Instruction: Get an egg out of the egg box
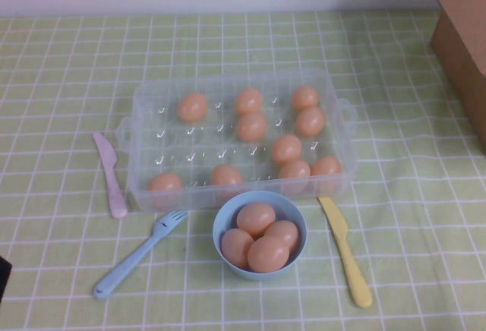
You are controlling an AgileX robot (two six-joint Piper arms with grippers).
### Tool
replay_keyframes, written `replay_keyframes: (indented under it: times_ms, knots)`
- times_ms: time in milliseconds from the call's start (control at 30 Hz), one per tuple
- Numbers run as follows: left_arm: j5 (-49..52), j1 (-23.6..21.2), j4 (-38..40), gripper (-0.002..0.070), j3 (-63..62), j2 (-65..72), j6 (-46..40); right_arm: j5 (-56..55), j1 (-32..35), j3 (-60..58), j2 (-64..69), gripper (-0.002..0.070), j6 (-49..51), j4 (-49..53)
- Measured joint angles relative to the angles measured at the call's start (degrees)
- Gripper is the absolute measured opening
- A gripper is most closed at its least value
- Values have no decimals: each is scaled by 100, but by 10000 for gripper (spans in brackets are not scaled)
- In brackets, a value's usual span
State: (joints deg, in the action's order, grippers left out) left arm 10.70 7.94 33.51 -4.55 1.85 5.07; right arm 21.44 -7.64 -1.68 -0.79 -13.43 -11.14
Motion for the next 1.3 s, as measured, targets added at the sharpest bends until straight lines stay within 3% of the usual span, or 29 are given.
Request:
replay_keyframes:
  times_ms: [267, 533, 967, 1300]
  knots:
    - [2264, 0, -1131, -5, -1842, 1948, -1067, 0, 0, 0, 0, -20, 0, 0]
    - [3084, 50, -1398, -5, -3369, 4119, -1967, 0, 0, 0, 0, -20, 0, 0]
    - [3592, 1740, -2815, -5, -5491, 6727, -1494, 0, 0, 0, 0, -20, 0, 0]
    - [3780, 2490, -3537, 1, -7164, 8673, -1175, 0, 0, 0, 0, -20, 0, 0]
